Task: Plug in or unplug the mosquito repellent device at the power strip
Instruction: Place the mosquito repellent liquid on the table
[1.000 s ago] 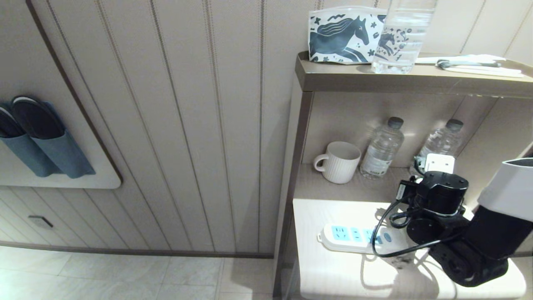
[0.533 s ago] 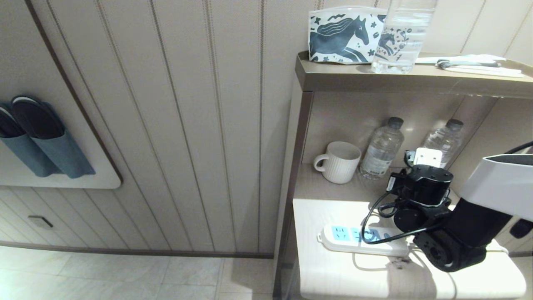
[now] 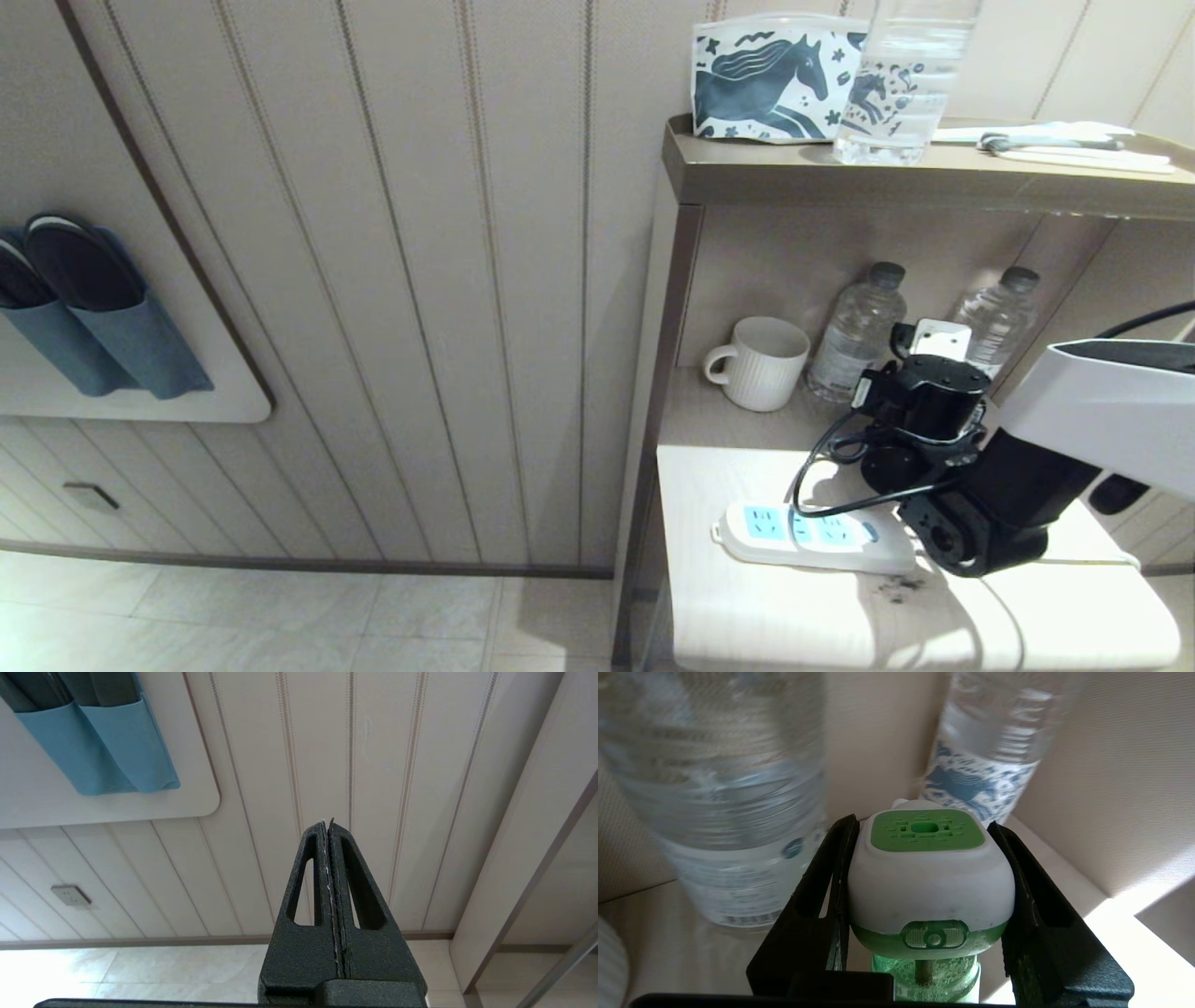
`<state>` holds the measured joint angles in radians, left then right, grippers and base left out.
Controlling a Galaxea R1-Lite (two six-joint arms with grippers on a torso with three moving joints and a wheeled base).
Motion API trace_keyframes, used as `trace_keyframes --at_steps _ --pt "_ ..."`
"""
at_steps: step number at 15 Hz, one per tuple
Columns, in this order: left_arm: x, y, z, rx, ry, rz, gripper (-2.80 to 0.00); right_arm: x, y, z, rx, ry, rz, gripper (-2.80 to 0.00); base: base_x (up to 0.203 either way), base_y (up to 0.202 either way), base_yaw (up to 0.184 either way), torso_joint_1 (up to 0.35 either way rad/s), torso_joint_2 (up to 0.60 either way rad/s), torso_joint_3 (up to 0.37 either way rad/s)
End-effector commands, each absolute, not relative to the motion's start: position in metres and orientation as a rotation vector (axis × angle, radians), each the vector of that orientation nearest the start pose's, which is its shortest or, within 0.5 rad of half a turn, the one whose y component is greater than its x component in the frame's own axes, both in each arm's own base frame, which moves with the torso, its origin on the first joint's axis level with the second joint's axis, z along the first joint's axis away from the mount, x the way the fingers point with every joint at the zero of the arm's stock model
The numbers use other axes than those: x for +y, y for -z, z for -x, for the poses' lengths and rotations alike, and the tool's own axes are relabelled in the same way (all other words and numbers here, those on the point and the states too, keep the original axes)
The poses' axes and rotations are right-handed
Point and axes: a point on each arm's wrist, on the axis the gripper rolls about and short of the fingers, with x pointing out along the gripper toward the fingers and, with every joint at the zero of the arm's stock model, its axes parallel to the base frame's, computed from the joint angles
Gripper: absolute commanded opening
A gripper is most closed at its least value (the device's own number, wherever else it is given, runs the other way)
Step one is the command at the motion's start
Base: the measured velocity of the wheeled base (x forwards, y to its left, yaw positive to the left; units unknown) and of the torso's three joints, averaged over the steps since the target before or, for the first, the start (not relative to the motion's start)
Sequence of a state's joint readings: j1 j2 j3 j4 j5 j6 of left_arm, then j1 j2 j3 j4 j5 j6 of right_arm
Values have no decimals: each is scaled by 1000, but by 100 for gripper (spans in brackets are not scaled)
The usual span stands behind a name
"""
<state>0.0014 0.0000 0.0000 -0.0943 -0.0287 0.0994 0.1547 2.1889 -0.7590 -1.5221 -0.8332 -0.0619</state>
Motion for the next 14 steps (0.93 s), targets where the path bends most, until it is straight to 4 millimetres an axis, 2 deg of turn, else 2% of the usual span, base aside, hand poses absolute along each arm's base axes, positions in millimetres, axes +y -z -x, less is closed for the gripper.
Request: trace_keyframes --at_steps 1,14 --pt "-1 -85 23 -96 23 -101 -280 41 -90 -371 -101 683 -5 -280 0 0 0 0 0 0" --pt "-1 -85 23 -96 23 -101 -280 41 -89 -372 -101 685 -3 -280 0 0 0 0 0 0"
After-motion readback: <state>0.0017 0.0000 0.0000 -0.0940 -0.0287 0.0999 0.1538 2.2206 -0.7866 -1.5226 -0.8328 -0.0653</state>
